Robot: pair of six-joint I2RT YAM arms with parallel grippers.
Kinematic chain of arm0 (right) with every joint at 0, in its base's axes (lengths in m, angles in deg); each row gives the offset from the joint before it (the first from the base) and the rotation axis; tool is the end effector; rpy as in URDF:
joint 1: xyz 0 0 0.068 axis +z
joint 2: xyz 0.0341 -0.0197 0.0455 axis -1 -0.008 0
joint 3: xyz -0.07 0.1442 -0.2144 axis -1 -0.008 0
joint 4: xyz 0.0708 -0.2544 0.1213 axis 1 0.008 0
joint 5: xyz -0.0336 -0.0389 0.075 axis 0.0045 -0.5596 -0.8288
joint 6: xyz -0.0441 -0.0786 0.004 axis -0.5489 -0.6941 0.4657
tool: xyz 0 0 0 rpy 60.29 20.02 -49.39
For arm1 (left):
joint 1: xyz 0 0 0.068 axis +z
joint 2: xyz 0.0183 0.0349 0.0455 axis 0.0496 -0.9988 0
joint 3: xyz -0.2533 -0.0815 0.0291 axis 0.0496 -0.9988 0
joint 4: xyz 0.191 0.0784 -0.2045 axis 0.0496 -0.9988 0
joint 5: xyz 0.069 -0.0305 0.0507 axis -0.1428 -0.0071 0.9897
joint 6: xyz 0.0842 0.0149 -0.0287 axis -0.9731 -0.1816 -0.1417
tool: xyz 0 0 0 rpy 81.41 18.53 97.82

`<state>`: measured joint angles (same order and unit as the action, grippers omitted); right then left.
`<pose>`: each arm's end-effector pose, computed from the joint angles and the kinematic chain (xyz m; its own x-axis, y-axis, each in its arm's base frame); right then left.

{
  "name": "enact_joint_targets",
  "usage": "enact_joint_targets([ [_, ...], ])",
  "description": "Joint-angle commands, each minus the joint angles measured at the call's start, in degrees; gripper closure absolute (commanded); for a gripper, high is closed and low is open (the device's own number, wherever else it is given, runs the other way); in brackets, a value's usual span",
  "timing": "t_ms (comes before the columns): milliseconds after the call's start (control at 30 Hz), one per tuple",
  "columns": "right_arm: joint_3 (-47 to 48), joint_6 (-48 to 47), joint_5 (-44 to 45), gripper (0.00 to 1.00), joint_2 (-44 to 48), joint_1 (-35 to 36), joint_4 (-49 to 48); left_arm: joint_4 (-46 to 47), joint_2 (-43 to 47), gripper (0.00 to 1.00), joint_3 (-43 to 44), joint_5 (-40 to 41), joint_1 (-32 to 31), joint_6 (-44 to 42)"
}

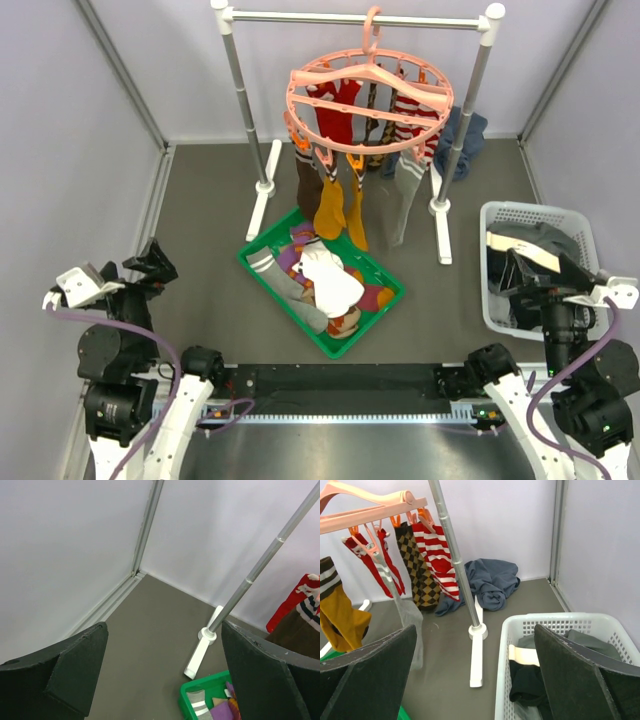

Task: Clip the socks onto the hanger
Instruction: Reset both arms

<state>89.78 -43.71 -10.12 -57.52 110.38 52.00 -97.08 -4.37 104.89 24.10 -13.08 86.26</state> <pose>0.0634 -0.0104 0.3957 0.2322 0.1398 -0.9626 0.0237 0.9885 0.1493 0.0774 0.0291 0.4196 0.2785 -0.2576 -0.9252 -0.2978 0.8927 -0.3382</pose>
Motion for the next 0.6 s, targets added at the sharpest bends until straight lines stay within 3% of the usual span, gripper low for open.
enact_joint_targets([
  [0,2.06,0.42,0.88,0.01,0.66,0.60,0.39,-0.50,1.51,0.01,-1.07,0.86,0.05,0.00],
  [567,2.59,0.33,0.62,0.01,0.75,0.52,2.06,-0.58,1.07,0.01,-0.81,-0.63,0.04,-1.06],
])
